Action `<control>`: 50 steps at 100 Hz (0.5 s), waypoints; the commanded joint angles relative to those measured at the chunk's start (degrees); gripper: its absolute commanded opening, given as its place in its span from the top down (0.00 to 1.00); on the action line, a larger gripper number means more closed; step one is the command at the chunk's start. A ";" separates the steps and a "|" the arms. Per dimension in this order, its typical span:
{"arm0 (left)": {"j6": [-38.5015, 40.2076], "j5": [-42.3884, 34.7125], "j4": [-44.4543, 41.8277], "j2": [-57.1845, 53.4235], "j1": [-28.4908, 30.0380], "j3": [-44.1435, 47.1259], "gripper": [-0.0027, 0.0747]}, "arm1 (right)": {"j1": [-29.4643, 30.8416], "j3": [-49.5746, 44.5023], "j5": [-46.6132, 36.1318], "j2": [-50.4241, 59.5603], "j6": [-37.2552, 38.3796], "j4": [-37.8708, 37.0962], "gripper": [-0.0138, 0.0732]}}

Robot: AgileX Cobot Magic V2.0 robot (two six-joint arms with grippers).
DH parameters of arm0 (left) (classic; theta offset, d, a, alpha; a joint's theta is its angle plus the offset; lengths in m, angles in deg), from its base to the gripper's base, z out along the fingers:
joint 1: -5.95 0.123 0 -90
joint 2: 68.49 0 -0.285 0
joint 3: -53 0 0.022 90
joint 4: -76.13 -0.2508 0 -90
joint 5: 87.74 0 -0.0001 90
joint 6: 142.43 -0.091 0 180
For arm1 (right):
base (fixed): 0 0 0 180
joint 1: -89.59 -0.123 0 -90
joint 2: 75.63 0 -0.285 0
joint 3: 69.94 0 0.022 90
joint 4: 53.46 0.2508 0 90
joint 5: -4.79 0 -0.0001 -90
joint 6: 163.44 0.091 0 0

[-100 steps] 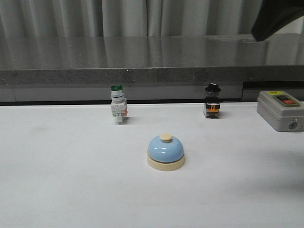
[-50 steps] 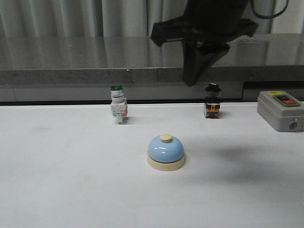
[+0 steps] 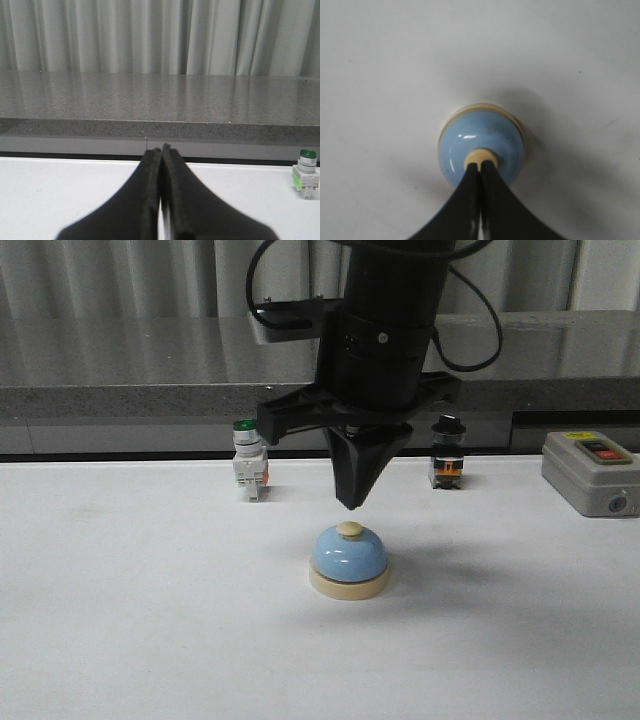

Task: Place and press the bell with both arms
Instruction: 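Press down on the bell button with the right gripper tips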

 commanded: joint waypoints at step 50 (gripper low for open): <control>0.53 -4.11 0.04 -1.72 0.05 2.44 0.99 | 1.13 1.72 1.00 4.57 -0.35 -0.42 0.91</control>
